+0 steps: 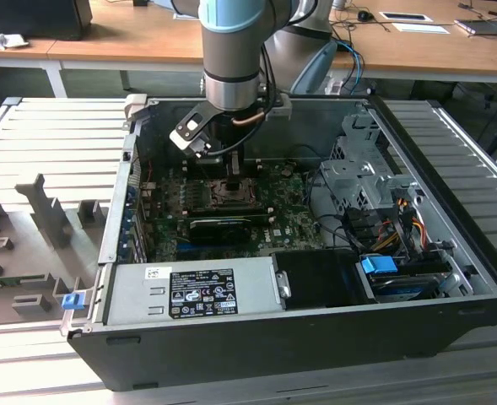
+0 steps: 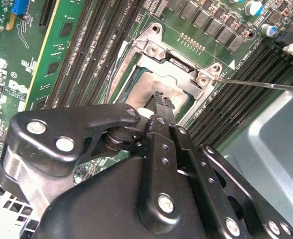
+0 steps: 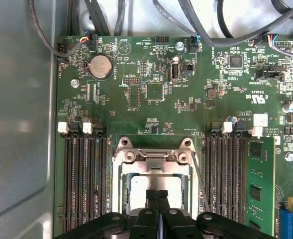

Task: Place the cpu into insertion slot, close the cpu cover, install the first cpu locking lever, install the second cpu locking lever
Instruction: 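Install the first cpu locking lever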

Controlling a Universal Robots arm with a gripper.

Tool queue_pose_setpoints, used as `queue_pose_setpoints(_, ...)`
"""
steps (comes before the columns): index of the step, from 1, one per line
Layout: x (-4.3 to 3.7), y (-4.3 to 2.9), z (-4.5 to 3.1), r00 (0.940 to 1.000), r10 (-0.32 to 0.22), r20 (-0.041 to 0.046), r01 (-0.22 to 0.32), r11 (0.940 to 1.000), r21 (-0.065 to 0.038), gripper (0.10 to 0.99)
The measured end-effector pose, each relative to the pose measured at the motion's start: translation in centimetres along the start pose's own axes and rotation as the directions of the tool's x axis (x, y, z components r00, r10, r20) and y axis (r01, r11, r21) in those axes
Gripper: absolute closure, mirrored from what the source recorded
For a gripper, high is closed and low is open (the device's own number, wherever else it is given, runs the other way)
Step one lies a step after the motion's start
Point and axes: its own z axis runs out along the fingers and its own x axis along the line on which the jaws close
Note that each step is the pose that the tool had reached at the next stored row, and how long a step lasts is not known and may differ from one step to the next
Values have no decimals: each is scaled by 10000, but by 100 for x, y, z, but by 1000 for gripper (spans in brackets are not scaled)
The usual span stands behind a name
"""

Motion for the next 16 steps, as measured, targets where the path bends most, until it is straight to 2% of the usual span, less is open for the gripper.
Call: queue_pose_setpoints(16, 0, 3, -66, 10000, 0, 0, 0, 10000, 0, 980)
